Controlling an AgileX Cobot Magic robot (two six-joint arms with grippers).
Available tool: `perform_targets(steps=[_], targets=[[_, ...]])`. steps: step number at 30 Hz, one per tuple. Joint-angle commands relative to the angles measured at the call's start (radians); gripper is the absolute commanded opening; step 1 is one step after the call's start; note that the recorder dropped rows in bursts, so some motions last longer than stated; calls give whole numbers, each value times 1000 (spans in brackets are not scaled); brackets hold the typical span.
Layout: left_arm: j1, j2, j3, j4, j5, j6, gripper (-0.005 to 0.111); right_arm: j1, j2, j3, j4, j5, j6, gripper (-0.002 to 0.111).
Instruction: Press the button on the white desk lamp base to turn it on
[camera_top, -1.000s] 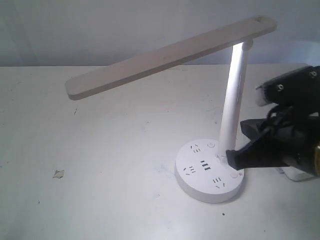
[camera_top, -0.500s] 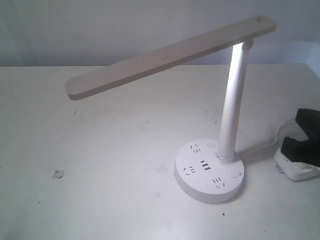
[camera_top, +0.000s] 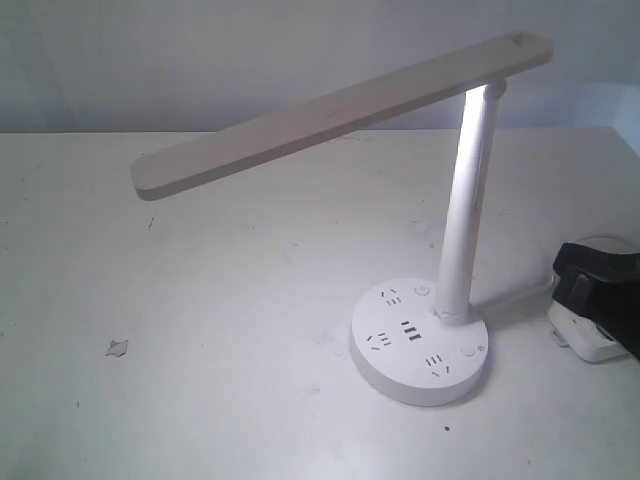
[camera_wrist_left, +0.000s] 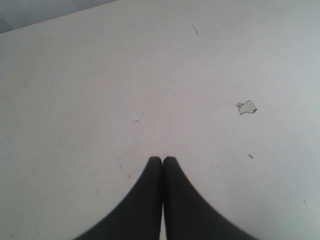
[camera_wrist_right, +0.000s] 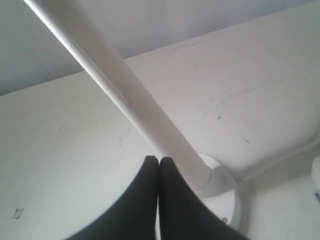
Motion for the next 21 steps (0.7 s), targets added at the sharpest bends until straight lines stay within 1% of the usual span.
perform_targets(steps=[1,12,15,17,19,21], targets=[[3,-5,4,-10,7,-2,0,0,-6,7,-2,-5,5,0],[3,-5,4,-10,7,-2,0,-3,-6,7,-2,11,5,0],[3,-5,4,-10,7,-2,0,-65,-42,11,6,19,14,0],[3,-5,4,-10,7,-2,0,-125,-74,13,-6,3,-14,0],[3,-5,4,-10,7,-2,0,-195,-107,13,-6,-21,-90,0],[3,-5,4,-10,7,-2,0,-262,-147,15,-6,-90,-186,0]])
